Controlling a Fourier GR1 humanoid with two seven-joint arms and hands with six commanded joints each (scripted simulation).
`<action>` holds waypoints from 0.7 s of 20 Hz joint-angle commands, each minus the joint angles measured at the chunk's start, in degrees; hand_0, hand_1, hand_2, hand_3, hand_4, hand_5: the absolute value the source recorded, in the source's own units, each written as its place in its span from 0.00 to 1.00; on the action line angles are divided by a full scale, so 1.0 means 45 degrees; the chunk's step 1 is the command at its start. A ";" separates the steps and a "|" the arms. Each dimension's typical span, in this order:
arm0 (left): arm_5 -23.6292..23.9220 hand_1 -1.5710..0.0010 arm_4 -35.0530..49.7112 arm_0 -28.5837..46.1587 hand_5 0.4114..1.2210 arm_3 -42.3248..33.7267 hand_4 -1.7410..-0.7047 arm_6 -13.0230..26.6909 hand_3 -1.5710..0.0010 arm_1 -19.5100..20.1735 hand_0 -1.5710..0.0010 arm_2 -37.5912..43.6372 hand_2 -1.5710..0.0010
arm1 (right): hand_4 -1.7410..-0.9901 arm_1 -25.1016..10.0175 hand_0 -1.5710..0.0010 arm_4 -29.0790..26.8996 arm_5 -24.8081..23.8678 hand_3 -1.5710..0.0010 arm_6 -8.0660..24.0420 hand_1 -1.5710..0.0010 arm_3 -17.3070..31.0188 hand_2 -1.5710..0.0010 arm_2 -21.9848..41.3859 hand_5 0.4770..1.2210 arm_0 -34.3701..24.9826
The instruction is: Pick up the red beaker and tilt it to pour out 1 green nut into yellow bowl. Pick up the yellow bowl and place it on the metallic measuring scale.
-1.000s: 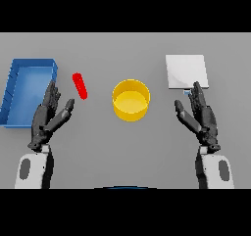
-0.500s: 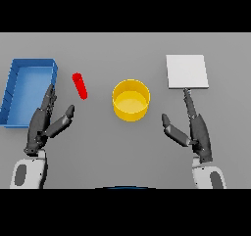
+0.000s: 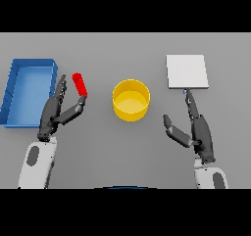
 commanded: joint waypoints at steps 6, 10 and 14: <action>0.0322 1.00 0.0063 -0.1880 0.27 0.2464 0.56 -0.0509 1.00 0.0004 1.00 0.0685 1.00 | 0.68 0.0011 1.00 -0.0190 0.0084 1.00 0.0217 1.00 -0.0002 1.00 -0.0080 0.25 -0.0247; 0.0410 1.00 0.0039 -0.2902 0.27 0.4200 0.53 -0.1242 1.00 0.0004 1.00 0.1030 1.00 | 0.66 0.0020 1.00 -0.0073 0.0016 1.00 0.0068 1.00 0.0116 1.00 -0.0056 0.26 -0.0077; 0.0930 1.00 -0.0435 -0.3940 0.30 0.5572 0.48 -0.2080 1.00 -0.0129 1.00 0.1056 1.00 | 0.65 -0.0056 1.00 -0.0032 0.0057 1.00 -0.0025 1.00 -0.0170 1.00 -0.0001 0.28 0.0030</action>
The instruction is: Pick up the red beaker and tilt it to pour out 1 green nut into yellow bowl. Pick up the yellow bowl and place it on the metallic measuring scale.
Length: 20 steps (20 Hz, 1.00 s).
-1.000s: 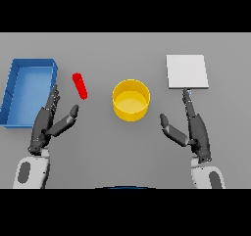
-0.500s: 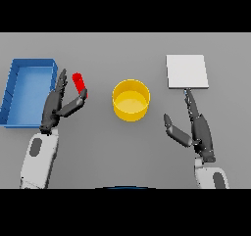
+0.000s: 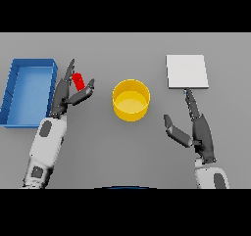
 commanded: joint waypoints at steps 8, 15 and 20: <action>0.0592 0.98 -0.0147 -0.1426 0.38 0.2187 0.43 -0.1167 1.00 -0.0178 1.00 0.0453 0.97 | 0.64 0.0117 1.00 -0.0038 -0.0019 1.00 0.0035 1.00 0.0065 1.00 0.0024 0.29 0.0053; 0.0958 0.25 -0.0034 -0.2168 0.82 0.3472 0.14 -0.2605 0.37 -0.0501 0.26 0.1015 0.25 | 0.68 -0.0024 1.00 -0.0052 -0.0061 1.00 0.0276 1.00 -0.0004 1.00 -0.0130 0.28 -0.0192; 0.1161 0.08 0.0244 -0.2337 0.89 0.3541 0.07 -0.2531 0.12 -0.0540 0.09 0.1208 0.08 | 0.73 0.0112 1.00 0.0181 -0.0224 1.00 0.0222 1.00 0.0337 1.00 -0.0042 0.26 -0.0379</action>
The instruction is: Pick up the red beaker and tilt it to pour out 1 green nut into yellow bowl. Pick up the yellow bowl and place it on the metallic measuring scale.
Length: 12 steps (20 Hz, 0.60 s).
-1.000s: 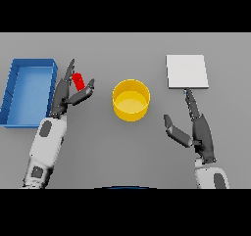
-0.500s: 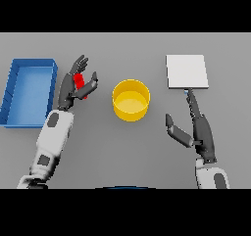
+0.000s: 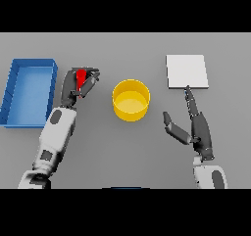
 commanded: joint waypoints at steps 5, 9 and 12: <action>0.0058 0.03 -0.0419 -0.0242 0.88 -0.0949 0.02 0.0655 0.04 0.0535 0.03 -0.0501 0.03 | 0.82 -0.0043 1.00 0.0482 -0.0251 1.00 -0.0363 1.00 0.0082 1.00 0.0135 0.25 0.0076; -0.0258 0.01 -0.2117 -0.0379 0.90 -0.2192 0.01 0.1857 0.02 0.1443 0.01 -0.2206 0.01 | 0.85 -0.0100 1.00 0.0681 -0.0329 1.00 -0.0342 1.00 0.0029 1.00 0.0175 0.24 0.0168; -0.0700 0.01 -0.3521 -0.0487 0.89 -0.2842 0.01 0.2689 0.01 0.2097 0.01 -0.3599 0.01 | 0.86 -0.0229 1.00 0.0553 -0.0222 1.00 -0.0570 1.00 -0.0226 1.00 0.0123 0.25 0.0386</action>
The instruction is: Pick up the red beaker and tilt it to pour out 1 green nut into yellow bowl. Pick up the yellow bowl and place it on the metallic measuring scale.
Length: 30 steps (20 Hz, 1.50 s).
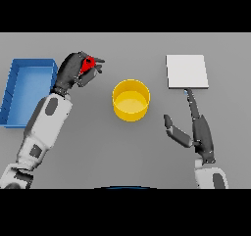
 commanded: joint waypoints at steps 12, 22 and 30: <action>-0.2638 0.00 -0.4355 -0.1809 0.97 -0.1167 0.00 0.2491 0.00 0.1510 0.00 -0.4497 0.00 | 0.90 0.0025 1.00 0.0042 0.0169 1.00 0.0209 1.00 -0.0019 1.00 0.0138 0.29 -0.0086; -0.5398 0.00 -0.7675 -0.4823 1.00 0.0755 0.05 0.2200 0.00 0.1388 0.00 -0.8049 0.00 | 0.90 0.0131 1.00 -0.0062 0.0316 1.00 0.0205 1.00 0.0086 1.00 0.0226 0.28 -0.0116; -0.5682 0.00 -0.9554 -0.6030 1.00 0.1751 0.01 0.1966 0.00 0.1119 0.00 -0.9687 0.00 | 0.91 0.0102 1.00 -0.0183 0.0396 1.00 0.0142 1.00 0.0234 1.00 0.0156 0.29 -0.0248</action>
